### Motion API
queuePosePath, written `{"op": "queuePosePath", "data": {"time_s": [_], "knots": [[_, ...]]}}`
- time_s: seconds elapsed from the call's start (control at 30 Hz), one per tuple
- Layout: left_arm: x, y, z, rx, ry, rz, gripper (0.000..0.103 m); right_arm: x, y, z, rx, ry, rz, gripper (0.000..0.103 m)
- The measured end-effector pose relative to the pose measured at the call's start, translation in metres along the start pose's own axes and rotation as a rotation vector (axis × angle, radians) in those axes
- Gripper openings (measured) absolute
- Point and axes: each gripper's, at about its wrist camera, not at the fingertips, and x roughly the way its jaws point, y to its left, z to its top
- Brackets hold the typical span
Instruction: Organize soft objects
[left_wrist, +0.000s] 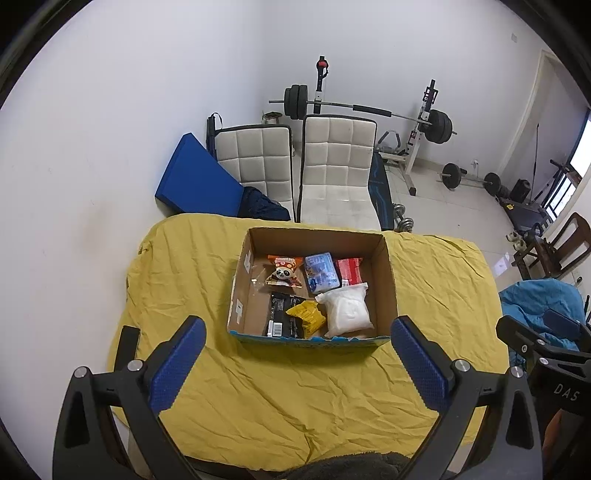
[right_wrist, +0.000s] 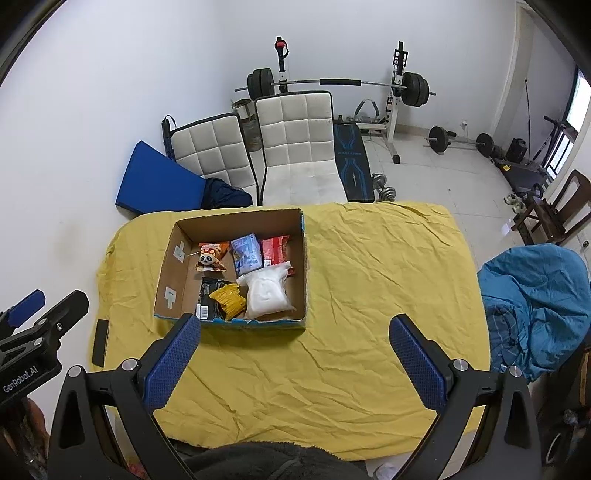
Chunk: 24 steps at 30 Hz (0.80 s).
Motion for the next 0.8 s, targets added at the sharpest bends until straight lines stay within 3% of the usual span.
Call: {"op": "queuePosePath", "data": {"time_s": [0.8], "knots": [[0.0008,0.0038,0.0084,0.010,-0.022,0.010,0.103,-0.0044,0.0037,0.0054,0.000,-0.026,-0.030,0.103]]}}
